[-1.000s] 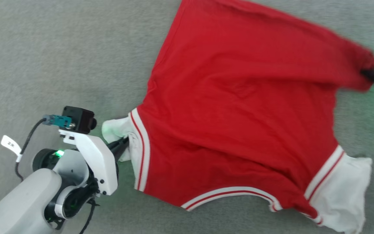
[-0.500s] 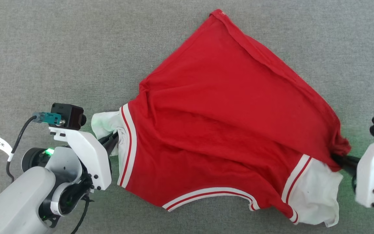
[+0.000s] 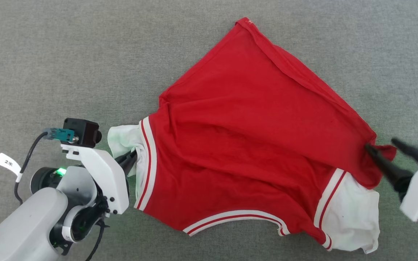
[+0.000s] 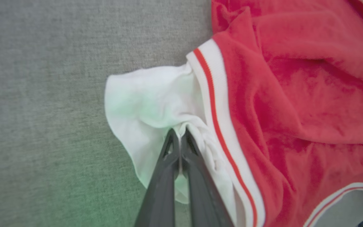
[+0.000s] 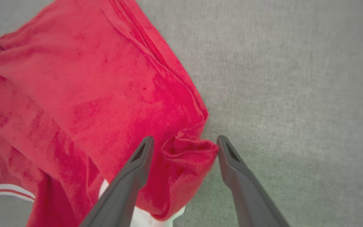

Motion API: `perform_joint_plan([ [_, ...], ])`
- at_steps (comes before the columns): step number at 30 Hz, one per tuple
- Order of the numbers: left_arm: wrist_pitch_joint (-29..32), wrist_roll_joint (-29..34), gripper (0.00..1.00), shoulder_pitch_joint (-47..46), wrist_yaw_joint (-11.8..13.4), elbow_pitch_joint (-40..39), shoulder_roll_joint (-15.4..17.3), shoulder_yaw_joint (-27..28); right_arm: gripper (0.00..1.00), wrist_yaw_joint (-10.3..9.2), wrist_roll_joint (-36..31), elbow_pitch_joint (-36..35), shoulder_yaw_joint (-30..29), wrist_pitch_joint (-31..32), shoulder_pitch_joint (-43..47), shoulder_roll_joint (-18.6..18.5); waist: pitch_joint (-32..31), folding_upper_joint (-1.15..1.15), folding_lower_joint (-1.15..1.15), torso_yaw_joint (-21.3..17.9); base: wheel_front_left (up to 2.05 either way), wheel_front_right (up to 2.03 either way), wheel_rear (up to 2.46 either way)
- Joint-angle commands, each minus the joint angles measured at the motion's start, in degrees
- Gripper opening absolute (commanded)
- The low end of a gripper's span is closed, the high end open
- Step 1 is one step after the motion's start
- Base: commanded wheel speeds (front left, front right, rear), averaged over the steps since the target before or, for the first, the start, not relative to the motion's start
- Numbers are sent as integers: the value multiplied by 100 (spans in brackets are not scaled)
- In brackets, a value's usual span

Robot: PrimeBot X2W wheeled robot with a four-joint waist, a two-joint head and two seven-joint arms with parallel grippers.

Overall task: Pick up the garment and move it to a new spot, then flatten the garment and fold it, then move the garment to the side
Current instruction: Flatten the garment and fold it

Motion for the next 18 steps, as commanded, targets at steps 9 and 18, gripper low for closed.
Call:
perform_joint_plan([
  [9, -31, 61, 0, -18, -12, -121, -147, -113, 100, 0, -57, -338, 225, -707, -951, -232, 23, 0, 0, 324, 0, 0, 0],
  [18, 26, 203, 0, -329, -276, 76, -595, -405, 100, 0, 83, 1503, 1513, -1390, -2790, -746, 95, 0, 0, 1082, 0, 0, 0],
])
